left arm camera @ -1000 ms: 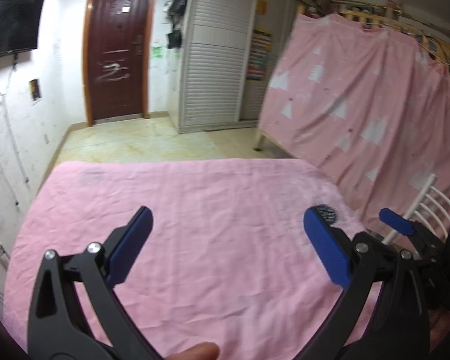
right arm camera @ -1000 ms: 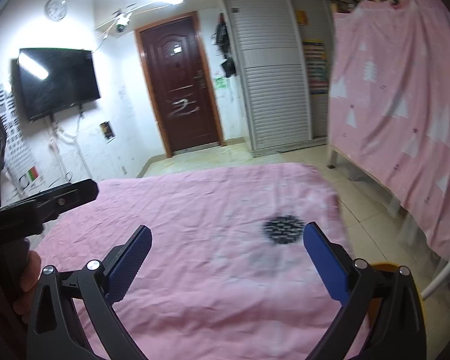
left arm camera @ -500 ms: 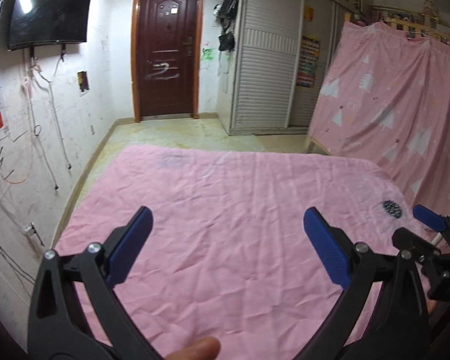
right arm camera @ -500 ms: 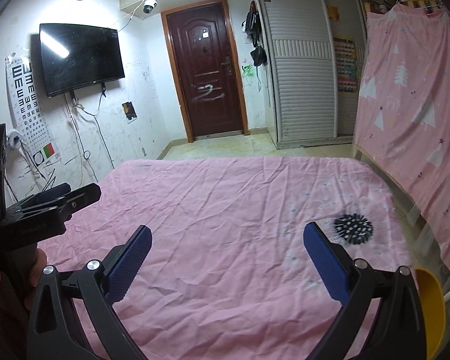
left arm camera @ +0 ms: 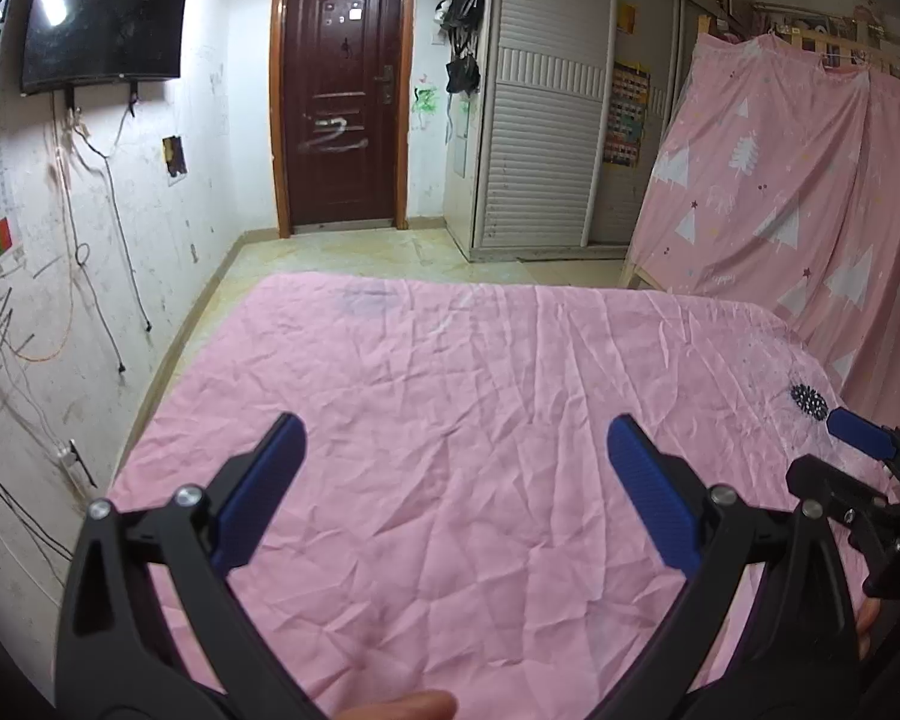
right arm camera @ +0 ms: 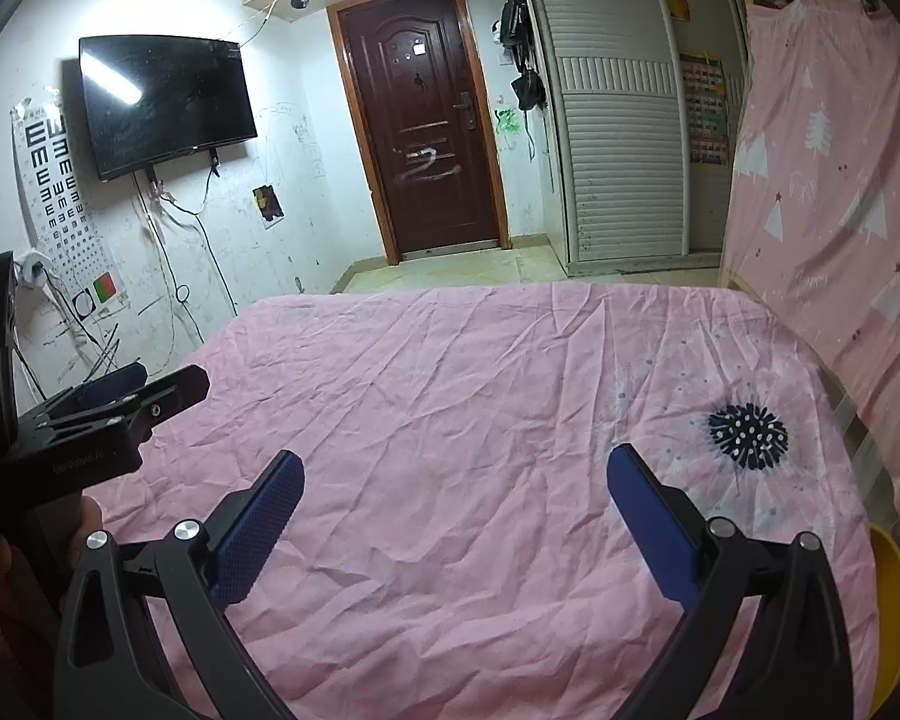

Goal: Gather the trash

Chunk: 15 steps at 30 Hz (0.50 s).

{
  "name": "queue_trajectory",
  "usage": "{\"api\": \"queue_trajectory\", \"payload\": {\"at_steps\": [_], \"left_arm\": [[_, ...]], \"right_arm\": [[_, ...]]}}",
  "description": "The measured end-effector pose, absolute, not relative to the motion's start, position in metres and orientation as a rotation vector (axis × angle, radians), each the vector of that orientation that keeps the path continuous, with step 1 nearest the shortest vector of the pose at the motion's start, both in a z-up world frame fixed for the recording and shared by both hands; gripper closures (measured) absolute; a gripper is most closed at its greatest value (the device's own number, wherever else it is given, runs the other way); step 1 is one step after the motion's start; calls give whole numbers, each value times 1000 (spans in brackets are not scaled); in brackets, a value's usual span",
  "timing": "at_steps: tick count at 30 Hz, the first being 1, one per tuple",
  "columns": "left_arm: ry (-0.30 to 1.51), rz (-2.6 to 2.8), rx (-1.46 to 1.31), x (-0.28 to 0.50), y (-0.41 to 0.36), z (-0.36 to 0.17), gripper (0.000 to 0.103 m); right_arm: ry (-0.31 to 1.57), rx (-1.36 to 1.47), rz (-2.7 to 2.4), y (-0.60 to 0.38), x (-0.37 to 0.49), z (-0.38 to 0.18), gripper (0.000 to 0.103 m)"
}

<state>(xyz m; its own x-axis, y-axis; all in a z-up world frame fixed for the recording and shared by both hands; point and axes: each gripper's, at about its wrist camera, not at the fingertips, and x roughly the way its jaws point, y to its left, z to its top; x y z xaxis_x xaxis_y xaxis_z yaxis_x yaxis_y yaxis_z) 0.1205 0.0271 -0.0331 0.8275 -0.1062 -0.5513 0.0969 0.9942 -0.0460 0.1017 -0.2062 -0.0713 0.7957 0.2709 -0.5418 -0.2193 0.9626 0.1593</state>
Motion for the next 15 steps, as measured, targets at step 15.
{"api": "queue_trajectory", "payload": {"at_steps": [15], "left_arm": [[593,-90,17,122,21,-35,6]], "right_arm": [[582,116,277,-212,98,-71,9]]}}
